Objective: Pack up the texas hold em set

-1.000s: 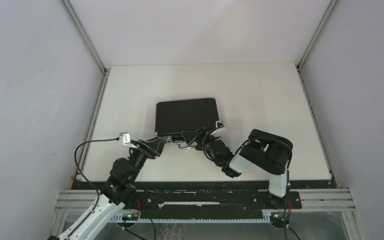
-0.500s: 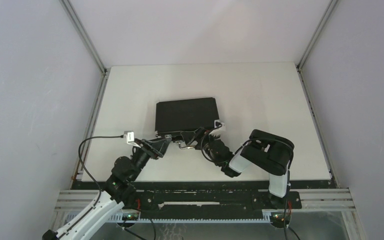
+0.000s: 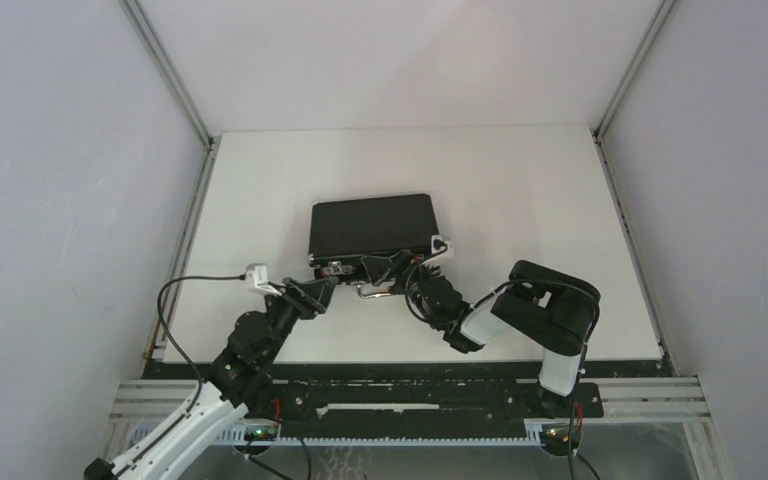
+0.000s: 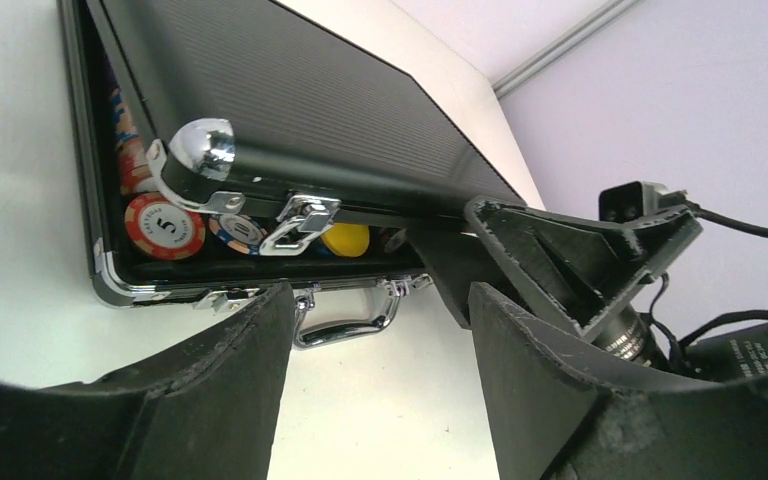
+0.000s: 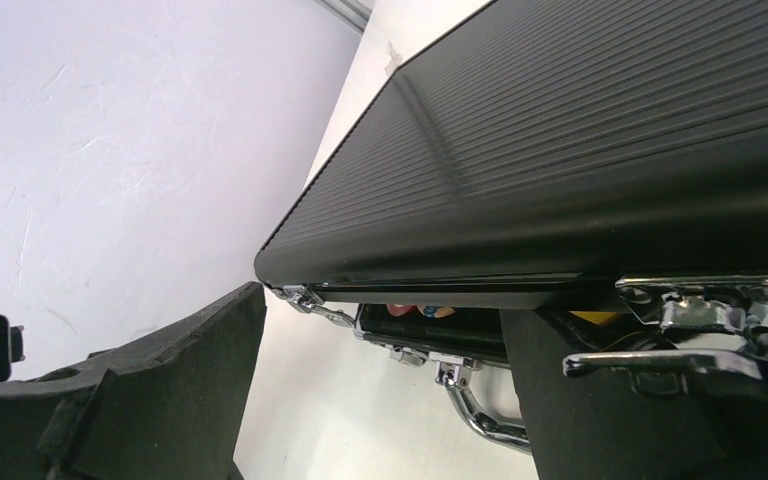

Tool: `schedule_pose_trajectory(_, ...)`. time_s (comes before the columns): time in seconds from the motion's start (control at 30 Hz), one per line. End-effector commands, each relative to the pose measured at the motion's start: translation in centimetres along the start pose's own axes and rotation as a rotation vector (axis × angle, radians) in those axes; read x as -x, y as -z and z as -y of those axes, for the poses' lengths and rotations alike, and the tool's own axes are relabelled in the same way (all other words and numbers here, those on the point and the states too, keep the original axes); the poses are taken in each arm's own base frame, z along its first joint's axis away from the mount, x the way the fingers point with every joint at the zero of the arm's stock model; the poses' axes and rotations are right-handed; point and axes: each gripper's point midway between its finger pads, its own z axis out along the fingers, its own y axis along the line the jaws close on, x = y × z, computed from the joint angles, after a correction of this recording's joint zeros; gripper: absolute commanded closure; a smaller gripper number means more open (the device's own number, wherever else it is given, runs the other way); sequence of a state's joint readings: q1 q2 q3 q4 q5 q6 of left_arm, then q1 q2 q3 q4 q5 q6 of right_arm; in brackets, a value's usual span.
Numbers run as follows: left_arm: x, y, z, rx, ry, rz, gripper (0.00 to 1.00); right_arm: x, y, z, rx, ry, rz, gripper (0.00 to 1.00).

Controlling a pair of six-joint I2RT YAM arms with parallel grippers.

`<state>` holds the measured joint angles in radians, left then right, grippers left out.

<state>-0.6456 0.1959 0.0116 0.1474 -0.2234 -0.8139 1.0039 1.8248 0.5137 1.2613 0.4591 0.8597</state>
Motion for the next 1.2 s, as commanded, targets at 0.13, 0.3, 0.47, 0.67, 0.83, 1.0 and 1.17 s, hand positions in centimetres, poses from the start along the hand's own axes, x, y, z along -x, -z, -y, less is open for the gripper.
schedule_pose_trajectory(0.13, -5.3, 0.6, -6.9, 0.177, -0.027, -0.097, 0.3, 3.2, -0.5, -3.8, 0.087, -0.037, 0.095, 0.06)
schedule_pose_trajectory(0.3, -6.6, 0.6, -7.9, 0.235, -0.052, -0.171, 0.3, 2.9, -0.5, -3.8, 0.09, -0.043, 0.088, 0.06)
schedule_pose_trajectory(0.47, -6.1, -0.1, -7.1, 0.206, -0.056, -0.156, 0.3, 3.0, -0.4, -3.9, 0.094, -0.044, 0.088, 0.06)
schedule_pose_trajectory(0.67, -4.8, -0.7, -5.9, 0.169, -0.073, -0.112, 0.3, 3.1, -0.4, -3.8, 0.092, -0.045, 0.091, 0.06)
schedule_pose_trajectory(0.83, -4.1, -1.2, -5.4, 0.156, -0.08, -0.082, 0.31, 2.9, -0.5, -3.6, 0.095, -0.054, 0.085, 0.08)
schedule_pose_trajectory(1.0, -3.7, -1.9, -5.3, 0.166, -0.096, -0.074, 0.29, 3.0, -0.3, -3.6, 0.101, -0.069, 0.084, 0.08)
schedule_pose_trajectory(1.17, -3.8, -2.7, -4.9, 0.151, -0.086, -0.065, 0.26, 3.2, 0.0, -3.8, 0.105, -0.072, 0.082, 0.08)
